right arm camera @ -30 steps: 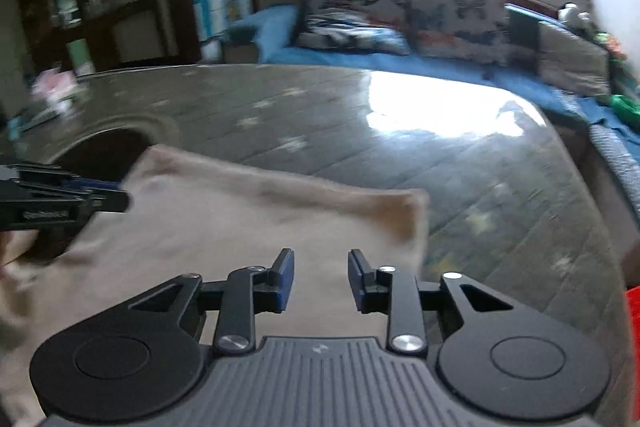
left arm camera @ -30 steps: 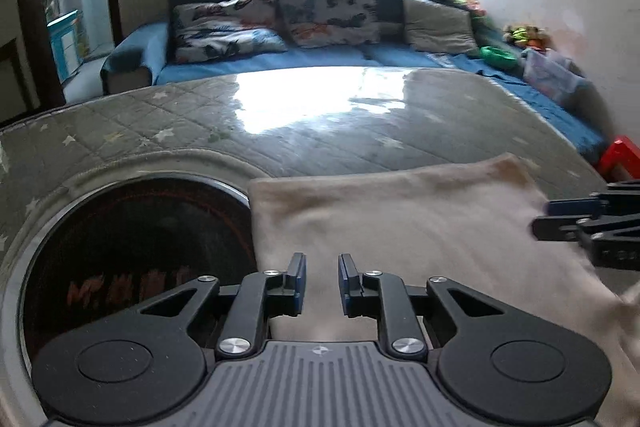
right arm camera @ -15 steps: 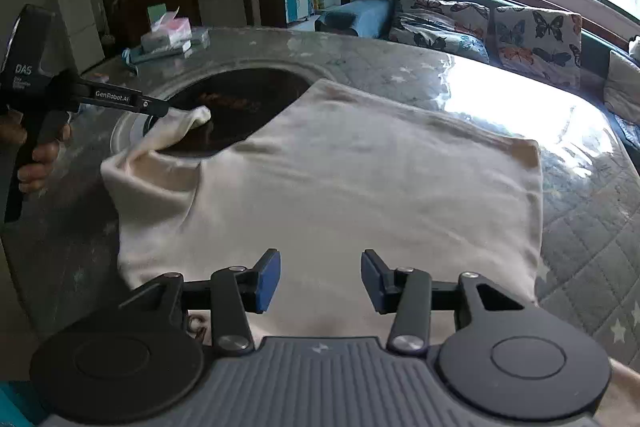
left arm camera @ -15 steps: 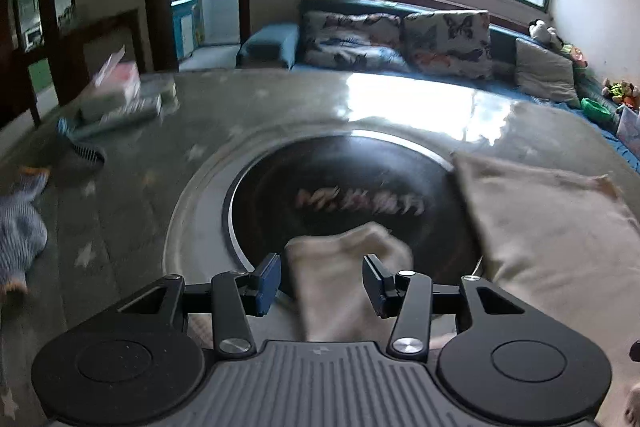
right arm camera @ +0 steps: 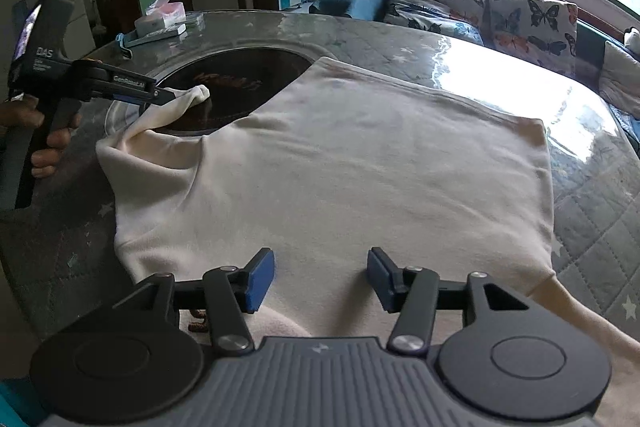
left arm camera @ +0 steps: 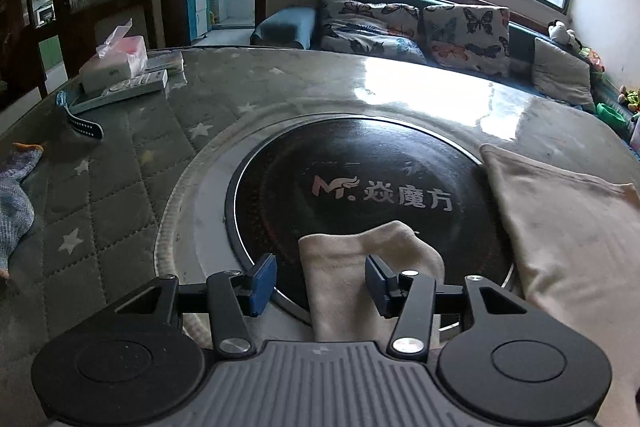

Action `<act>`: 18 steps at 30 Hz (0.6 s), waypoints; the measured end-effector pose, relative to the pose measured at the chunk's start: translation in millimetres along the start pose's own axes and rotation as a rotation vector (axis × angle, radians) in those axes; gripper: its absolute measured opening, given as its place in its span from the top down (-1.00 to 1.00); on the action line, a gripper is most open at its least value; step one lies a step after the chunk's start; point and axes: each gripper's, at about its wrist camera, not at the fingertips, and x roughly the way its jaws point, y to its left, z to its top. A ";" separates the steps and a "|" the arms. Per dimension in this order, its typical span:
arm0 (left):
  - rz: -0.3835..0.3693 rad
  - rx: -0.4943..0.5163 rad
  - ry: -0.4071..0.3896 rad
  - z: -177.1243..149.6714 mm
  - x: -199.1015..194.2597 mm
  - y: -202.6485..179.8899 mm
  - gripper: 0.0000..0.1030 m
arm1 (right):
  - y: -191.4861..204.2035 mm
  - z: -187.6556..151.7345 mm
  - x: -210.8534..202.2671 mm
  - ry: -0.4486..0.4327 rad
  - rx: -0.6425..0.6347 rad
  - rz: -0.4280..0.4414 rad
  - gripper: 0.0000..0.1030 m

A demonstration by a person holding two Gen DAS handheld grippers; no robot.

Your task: Fold clothes

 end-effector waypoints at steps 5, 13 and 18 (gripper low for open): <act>-0.008 0.013 -0.021 2.0 4.1 -0.8 0.52 | 2.1 -0.1 0.8 -0.002 -0.003 -0.002 -0.10; 0.080 -0.086 -0.127 -1.3 -33.4 26.3 0.85 | 4.3 0.7 0.0 0.000 -0.006 -0.012 -0.10; 0.125 -0.192 -0.181 -14.0 -71.2 61.1 0.86 | 18.9 8.9 -4.1 -0.021 -0.054 0.005 -0.10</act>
